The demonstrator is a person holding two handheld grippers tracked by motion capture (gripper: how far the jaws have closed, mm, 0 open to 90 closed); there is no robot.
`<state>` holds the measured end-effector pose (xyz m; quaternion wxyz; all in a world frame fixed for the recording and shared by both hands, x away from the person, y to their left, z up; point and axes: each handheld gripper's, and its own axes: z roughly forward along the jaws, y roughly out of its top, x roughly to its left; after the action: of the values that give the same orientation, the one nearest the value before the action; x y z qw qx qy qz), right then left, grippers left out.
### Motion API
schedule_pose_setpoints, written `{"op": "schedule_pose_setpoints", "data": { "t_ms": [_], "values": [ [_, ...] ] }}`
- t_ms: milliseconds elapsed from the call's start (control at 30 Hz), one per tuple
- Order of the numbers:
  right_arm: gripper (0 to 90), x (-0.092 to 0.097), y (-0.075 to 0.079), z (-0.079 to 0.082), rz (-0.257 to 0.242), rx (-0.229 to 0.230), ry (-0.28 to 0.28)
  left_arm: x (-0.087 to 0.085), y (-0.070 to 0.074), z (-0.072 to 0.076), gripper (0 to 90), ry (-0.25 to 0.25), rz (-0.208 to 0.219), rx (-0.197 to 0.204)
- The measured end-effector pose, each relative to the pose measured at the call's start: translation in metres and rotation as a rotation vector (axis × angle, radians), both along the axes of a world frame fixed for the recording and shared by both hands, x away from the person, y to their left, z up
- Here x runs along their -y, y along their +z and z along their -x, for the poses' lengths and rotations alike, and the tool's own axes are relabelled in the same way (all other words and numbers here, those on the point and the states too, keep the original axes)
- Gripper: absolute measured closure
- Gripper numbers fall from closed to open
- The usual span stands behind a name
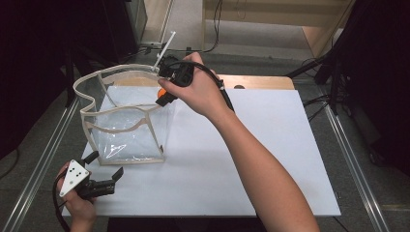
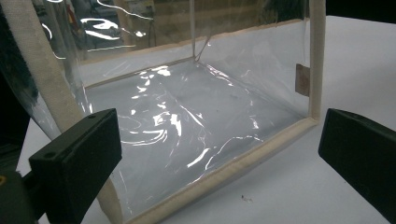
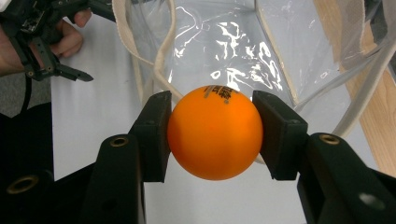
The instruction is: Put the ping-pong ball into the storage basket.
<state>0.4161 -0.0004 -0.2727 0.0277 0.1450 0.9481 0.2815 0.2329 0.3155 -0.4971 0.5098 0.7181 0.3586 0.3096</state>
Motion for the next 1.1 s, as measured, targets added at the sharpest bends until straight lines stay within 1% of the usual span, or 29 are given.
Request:
{"op": "schedule_pose_setpoints", "data": {
  "t_ms": [333,500,633,800,967,1000,1100],
  "values": [
    [48.3,-0.004,0.001,-0.007,0.009,0.008,-0.012,0.0,0.0,0.0,0.0,0.0,0.005,0.002],
    [48.3,-0.005,0.0,-0.011,0.01,0.003,-0.02,0.0,0.0,0.0,0.0,0.001,0.005,0.001],
    [48.3,-0.006,-0.002,-0.014,0.004,-0.003,-0.031,0.0,0.0,0.0,0.0,0.001,0.007,0.002],
    [48.2,-0.006,-0.006,-0.019,0.012,-0.009,-0.042,-0.001,0.0,0.0,0.0,0.001,0.011,0.002],
    [47.8,-0.004,-0.009,-0.023,0.013,-0.004,-0.061,-0.001,0.0,0.0,0.0,0.0,0.011,0.002],
    [46.9,-0.003,-0.01,-0.024,0.01,-0.005,-0.062,-0.001,0.0,0.0,0.0,0.0,0.012,0.002],
    [39.7,-0.001,-0.009,-0.024,0.011,0.01,-0.088,-0.001,0.0,0.0,0.0,-0.001,0.011,0.002]
  ]
}}
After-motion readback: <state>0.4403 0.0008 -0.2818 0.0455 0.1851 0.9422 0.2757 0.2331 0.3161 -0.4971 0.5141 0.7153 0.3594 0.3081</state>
